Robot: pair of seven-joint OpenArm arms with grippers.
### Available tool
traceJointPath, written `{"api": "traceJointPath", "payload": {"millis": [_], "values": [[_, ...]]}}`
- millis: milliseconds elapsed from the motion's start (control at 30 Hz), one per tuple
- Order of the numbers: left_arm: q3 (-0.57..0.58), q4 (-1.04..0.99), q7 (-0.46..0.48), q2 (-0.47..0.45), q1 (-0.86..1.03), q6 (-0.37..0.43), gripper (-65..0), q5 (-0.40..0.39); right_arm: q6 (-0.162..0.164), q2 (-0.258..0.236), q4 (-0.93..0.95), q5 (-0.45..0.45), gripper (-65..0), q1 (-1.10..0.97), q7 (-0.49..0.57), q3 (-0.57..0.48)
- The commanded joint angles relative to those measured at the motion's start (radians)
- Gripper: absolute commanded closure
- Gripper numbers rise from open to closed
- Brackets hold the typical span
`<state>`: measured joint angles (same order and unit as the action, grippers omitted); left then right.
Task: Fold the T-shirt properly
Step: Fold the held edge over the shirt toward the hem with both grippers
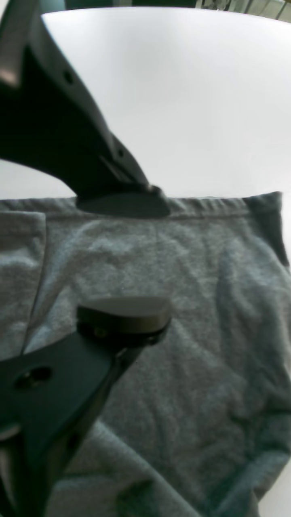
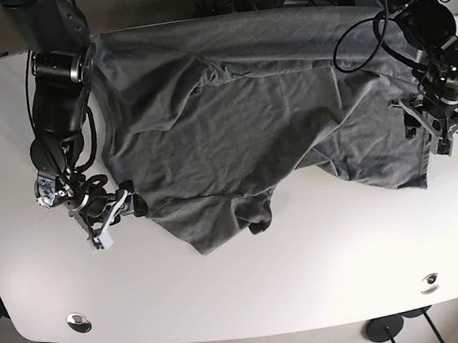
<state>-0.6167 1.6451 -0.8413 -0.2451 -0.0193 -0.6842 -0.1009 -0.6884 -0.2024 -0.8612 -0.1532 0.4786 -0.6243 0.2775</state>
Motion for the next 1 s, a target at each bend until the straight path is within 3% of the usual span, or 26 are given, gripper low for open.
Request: {"api": "traceJointPath", "payload": {"millis": [33,300,333,367,433,467,567,600,700,833,933,1000], "values": [[-0.004,-0.006,0.020,-0.026,-0.020,0.065,-29.3,-0.006,-0.010,0.001,0.001,-0.016,-43.8,0.033,0.044,-0.030],[-0.001,-0.208,0.021,-0.095,-0.184,0.269,-29.3,-0.004,-0.010,0.057,0.004,-0.010,-41.1,0.001,0.074,-0.050],[0.001,-0.271,0.024,-0.104,-0.222,0.304,-29.3,-0.006,-0.010,0.059,0.004,-0.010,-36.6,0.001,0.074,-0.050],[0.002,-0.366,0.052,-0.122,-0.282,0.340,-29.4,-0.006,-0.010,0.064,0.004,-0.010,-27.0,-0.001,0.085,-0.054],[0.004,-0.532,0.127,-0.155,-0.341,0.352,-29.6,-0.006,-0.010,0.065,0.004,-0.010,-9.4,-0.001,0.091,-0.054],[0.010,-0.599,0.169,-0.164,-0.362,0.352,-31.7,-0.006,-0.010,0.065,0.004,-0.009,-4.3,-0.001,0.093,-0.054],[0.099,-0.793,0.285,-0.201,-0.430,0.352,-47.9,-0.012,-0.010,0.065,0.000,-0.009,-3.3,-0.001,0.090,-0.056],[0.117,-0.830,0.307,-0.208,-0.437,0.352,-49.7,-0.013,-0.010,0.067,0.001,-0.009,-3.3,-0.001,0.090,-0.056],[0.134,-0.905,0.347,-0.208,-0.459,0.334,-49.9,-0.015,-0.010,0.067,-0.002,-0.009,-3.3,-0.001,0.090,-0.054],[0.134,-1.000,0.345,-0.205,-0.468,0.212,-49.9,-0.015,-0.010,0.067,0.000,-0.016,-3.3,-0.001,0.088,-0.050],[0.134,-1.035,0.345,-0.196,-0.485,0.192,-49.7,-0.015,-0.010,0.067,-0.002,-0.016,-3.3,-0.001,0.088,-0.050],[0.134,-1.069,0.345,-0.179,-0.497,0.194,-45.6,-0.012,-0.010,0.067,-0.002,-0.016,-3.0,-0.002,0.090,-0.050]]}}
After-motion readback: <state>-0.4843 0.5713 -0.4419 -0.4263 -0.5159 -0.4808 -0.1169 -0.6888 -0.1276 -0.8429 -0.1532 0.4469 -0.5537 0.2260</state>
